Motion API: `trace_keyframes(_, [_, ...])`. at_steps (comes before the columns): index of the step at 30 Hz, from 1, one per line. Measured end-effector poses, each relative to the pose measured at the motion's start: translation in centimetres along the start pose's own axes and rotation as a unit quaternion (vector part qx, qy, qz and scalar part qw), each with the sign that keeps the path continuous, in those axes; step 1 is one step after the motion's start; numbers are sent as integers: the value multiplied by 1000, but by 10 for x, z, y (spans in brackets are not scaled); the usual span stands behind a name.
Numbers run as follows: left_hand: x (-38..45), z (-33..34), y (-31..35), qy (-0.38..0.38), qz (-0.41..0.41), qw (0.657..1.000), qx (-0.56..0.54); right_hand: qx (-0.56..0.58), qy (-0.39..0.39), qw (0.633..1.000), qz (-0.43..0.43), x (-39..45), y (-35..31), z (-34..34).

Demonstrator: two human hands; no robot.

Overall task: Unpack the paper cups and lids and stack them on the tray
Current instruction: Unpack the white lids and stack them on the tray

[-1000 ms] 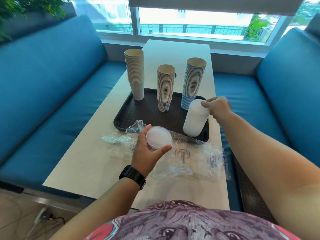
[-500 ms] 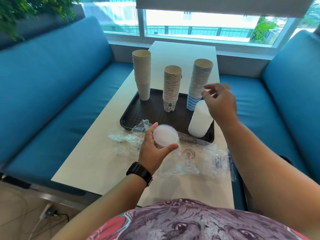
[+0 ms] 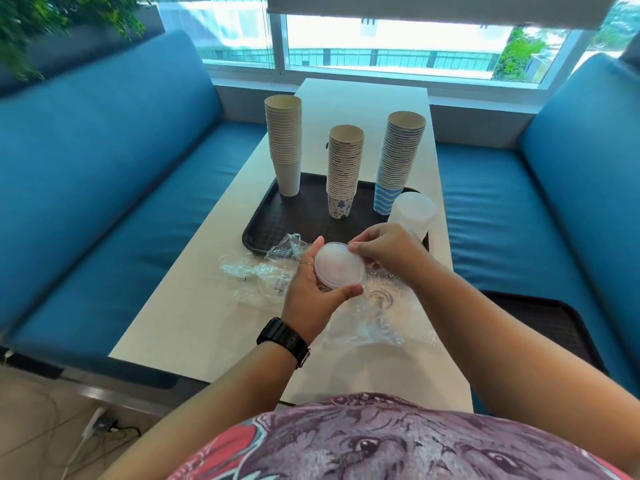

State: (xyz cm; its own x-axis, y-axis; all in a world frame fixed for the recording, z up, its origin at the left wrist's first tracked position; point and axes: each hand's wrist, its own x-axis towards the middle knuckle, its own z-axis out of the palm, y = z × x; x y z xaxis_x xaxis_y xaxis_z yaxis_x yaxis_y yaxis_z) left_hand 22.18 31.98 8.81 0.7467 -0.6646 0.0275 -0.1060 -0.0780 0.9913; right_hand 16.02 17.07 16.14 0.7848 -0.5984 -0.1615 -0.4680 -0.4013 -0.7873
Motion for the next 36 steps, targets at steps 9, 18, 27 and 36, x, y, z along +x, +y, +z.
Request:
trace_keyframes(9, [-5, -3, -1, -1, -12, 1000, 6, -28, 38, 999, -11, -9, 0, 9])
trace_keyframes(18, [-6, -2, 1, -8, -24, 1000, -6, 120, -26, 992, 21, -9, 2, -1])
trace_keyframes(27, [-6, 4, -1, -9, -28, 999, -16, 271, -64, 952, 128, 3, 17, -16])
trace_keyframes(36, [-3, 7, -3, 13, -26, 999, 13, -39, 255, 957, -134, 22, 21, -71])
